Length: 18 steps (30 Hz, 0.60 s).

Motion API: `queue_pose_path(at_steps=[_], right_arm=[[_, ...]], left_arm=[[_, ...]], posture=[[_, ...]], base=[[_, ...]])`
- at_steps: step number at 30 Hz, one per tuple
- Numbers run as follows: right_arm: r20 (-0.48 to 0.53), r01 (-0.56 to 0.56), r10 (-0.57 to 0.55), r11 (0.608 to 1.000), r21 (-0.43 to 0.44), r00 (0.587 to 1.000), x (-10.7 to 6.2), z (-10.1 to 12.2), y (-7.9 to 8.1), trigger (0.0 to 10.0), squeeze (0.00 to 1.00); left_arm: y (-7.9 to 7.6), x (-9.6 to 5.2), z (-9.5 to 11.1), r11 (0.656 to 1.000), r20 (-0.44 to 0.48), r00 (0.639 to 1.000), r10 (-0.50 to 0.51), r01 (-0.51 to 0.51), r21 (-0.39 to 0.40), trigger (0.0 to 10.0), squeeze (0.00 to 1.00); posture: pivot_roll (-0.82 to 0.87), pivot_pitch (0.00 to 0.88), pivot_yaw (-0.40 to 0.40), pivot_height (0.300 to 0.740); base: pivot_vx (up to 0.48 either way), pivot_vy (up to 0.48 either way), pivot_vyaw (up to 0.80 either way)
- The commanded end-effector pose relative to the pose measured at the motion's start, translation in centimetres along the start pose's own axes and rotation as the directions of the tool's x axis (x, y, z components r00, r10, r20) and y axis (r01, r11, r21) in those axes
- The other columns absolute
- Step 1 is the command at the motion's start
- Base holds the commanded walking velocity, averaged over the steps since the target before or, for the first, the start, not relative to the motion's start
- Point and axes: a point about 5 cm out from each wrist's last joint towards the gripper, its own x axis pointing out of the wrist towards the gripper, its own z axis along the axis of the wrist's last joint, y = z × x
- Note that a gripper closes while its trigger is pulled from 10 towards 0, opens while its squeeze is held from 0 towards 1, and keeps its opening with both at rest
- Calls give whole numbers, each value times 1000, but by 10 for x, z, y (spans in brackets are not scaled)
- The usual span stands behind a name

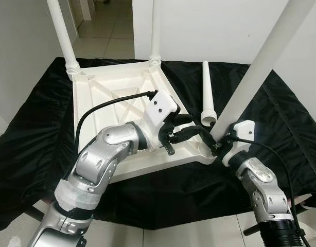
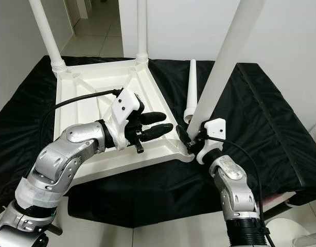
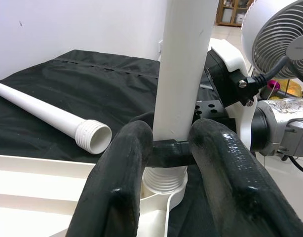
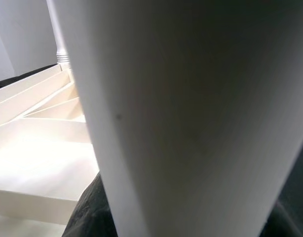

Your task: Building children table

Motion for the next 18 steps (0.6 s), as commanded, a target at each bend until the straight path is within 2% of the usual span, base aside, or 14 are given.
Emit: queue_pose_path(at_steps=[1, 2, 5, 9, 10, 11, 12, 13, 15, 18], right_arm=[[-247, -3, 16, 999, 53, 969, -13, -51, 10, 10000, 0], [-247, -3, 16, 999, 53, 969, -13, -51, 10, 10000, 0], [-81, 47, -52, 997, -67, 995, -16, -42, 13, 10000, 0], [-52, 60, -64, 995, -76, 997, -17, -42, 14, 10000, 0], [-1, 108, -110, 983, -146, 994, -20, -41, 13, 10000, 0], [-1, 108, -110, 983, -146, 994, -20, -41, 13, 10000, 0], [27, 150, -148, 968, -203, 989, -23, -42, 12, 10000, 0], [27, 150, -148, 968, -203, 989, -23, -42, 12, 10000, 0], [80, 194, -178, 936, -294, 981, -28, -41, 12, 10000, 0], [140, 233, -194, 905, -355, 971, -28, -33, 12, 10000, 0]], left_arm=[[3, 0, 2, 999, 1, 999, 37, -37, 13, 10000, 0], [3, 0, 2, 999, 1, 999, 37, -37, 13, 10000, 0], [3, 0, 2, 999, 2, 999, 40, -40, 13, 10000, 0], [3, 0, 2, 999, 2, 999, 40, -40, 12, 10000, 0], [3, 0, 2, 999, 3, 999, 41, -41, 12, 10000, 0], [3, 0, 2, 999, 3, 999, 41, -41, 12, 10000, 0], [3, 0, 2, 999, 3, 999, 41, -41, 13, 10000, 0], [3, 0, 2, 999, 3, 999, 41, -41, 13, 10000, 0], [4, 0, 2, 999, 3, 999, 42, -42, 14, 10000, 0], [5, 1, 2, 999, 3, 999, 42, -42, 18, 10000, 0]], posture=[[1, 52, 13, 740], [1, 52, 13, 740], [1, 54, 11, 740], [1, 54, 11, 740], [1, 53, 12, 740], [1, 53, 12, 740], [1, 53, 12, 740], [1, 53, 12, 740], [-2, 52, 18, 740], [-6, 47, 26, 740]], base=[[0, 0, 0], [0, 0, 0], [0, 0, 0], [0, 0, 0], [0, 0, 0], [0, 0, 0], [0, 0, 0], [0, 0, 0], [0, 0, 0], [0, 0, 0]])
